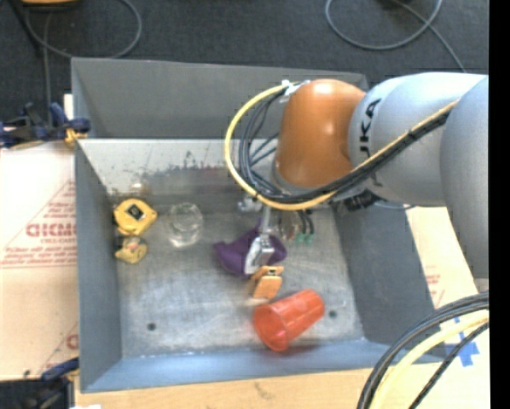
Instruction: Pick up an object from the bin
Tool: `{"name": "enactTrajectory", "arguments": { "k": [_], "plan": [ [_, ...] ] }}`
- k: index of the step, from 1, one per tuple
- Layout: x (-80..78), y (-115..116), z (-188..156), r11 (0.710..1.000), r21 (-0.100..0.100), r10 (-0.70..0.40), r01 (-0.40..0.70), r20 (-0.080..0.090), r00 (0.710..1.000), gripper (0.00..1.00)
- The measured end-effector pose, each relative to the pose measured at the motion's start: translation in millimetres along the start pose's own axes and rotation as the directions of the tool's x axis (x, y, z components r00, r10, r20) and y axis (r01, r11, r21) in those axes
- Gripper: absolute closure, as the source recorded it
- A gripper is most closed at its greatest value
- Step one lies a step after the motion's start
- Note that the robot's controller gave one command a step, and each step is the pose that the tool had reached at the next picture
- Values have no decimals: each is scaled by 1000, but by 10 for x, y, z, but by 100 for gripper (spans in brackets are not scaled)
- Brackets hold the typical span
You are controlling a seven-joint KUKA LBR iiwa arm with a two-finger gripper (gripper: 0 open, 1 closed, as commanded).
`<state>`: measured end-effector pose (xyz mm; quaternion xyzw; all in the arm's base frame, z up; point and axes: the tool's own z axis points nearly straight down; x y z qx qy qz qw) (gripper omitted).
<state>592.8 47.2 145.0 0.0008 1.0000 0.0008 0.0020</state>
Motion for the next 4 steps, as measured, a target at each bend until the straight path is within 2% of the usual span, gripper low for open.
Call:
{"name": "enactTrajectory", "arguments": {
  "k": [1, 2, 3, 4],
  "plan": [
    [0, 0, 0, 1000, 0, 0, 0, 0, 1000, 0],
    [-24, 140, 662, 996, 0, 90, -90, -8, 996, 100],
    [-25, 140, 662, 996, 0, 90, -90, -8, 996, 100],
    [166, -97, -561, 998, 3, 64, -64, 0, 998, 100]
  ]
}}
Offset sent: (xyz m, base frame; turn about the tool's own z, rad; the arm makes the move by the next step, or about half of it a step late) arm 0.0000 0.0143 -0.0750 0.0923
